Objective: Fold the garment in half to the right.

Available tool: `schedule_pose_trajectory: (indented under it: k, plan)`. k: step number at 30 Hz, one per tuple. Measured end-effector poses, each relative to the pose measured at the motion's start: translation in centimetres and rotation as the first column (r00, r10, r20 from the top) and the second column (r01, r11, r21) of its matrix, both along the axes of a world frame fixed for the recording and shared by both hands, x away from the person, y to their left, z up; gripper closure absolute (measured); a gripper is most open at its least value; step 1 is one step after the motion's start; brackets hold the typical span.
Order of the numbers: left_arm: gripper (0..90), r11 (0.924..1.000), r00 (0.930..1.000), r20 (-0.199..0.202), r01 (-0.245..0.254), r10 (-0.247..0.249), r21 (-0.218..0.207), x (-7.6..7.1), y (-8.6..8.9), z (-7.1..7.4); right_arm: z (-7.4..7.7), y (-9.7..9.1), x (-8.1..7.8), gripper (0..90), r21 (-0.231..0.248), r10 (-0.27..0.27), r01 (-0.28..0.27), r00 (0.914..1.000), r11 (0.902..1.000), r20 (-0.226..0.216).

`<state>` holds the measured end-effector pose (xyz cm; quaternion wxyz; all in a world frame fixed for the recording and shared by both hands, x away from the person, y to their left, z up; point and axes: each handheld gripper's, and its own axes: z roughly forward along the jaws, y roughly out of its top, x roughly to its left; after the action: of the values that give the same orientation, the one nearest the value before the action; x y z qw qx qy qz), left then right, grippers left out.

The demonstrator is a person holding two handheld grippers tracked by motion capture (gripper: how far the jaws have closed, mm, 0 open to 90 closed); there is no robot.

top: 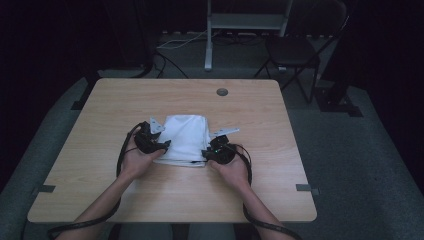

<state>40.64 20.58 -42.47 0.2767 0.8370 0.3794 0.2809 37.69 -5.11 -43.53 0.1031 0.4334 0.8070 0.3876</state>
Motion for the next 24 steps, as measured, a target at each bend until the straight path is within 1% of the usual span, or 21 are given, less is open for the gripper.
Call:
schedule_pose_trajectory:
  k: [3,5,7,8,10,13,16,17,19,21,23,24]
  plan:
    - [36.3,0.9999,0.9999,0.004,-0.010,0.010,-0.011,0.5,0.2,0.1,0.0,0.5,0.5,71.8,0.004,-0.007,0.007,1.0000,1.0000,0.001]
    - [36.3,0.9997,1.0000,0.001,-0.003,0.003,-0.024,0.4,0.3,0.2,0.0,0.6,0.7,71.0,0.000,-0.008,0.008,1.0000,1.0000,0.003]
    - [36.2,0.9990,1.0000,0.007,-0.001,0.001,-0.044,-0.1,0.6,0.4,0.0,0.5,0.9,69.8,-0.008,-0.012,0.012,0.9999,0.9999,0.006]
    - [36.3,0.9989,1.0000,0.007,0.004,-0.004,-0.047,-0.4,0.7,0.6,0.1,0.4,1.0,69.7,-0.011,-0.014,0.014,0.9999,0.9998,0.005]
    - [36.2,0.9974,0.9999,0.003,0.011,-0.011,-0.071,-1.2,1.0,0.7,0.1,0.2,1.2,69.5,-0.020,-0.020,0.020,0.9998,0.9996,0.006]
    - [36.2,0.9969,0.9996,0.004,0.028,-0.027,-0.074,-2.4,1.3,0.9,0.3,0.2,1.2,68.2,-0.022,-0.027,0.028,0.9996,0.9994,0.011]
    - [36.2,0.9959,0.9991,0.019,0.040,-0.038,-0.081,-3.4,1.5,1.1,1.0,0.5,0.6,68.0,0.007,-0.029,0.028,0.9989,0.9996,0.037]
    - [36.2,0.9958,0.9990,0.014,0.044,-0.044,-0.081,-3.6,1.5,1.2,1.2,0.6,0.4,67.9,0.012,-0.024,0.024,0.9986,0.9996,0.046]
    - [36.2,0.9970,0.9988,0.009,0.049,-0.049,-0.059,-3.8,1.6,1.0,1.4,1.0,0.0,67.5,0.006,-0.013,0.013,0.9984,0.9999,0.055]
    - [36.2,0.9977,0.9987,0.003,0.051,-0.051,-0.043,-3.9,1.6,0.6,1.3,1.2,-0.2,67.8,-0.013,-0.001,0.002,0.9982,0.9999,0.060]
    - [36.2,0.9980,0.9988,-0.002,0.050,-0.050,-0.039,-4.0,1.6,0.2,1.0,1.2,-0.4,68.3,-0.026,0.008,-0.006,0.9985,0.9996,0.055]
    - [36.3,0.9978,0.9986,-0.003,0.052,-0.052,-0.040,-4.1,1.6,0.1,0.9,1.1,-0.4,68.6,-0.024,0.006,-0.005,0.9988,0.9997,0.048]
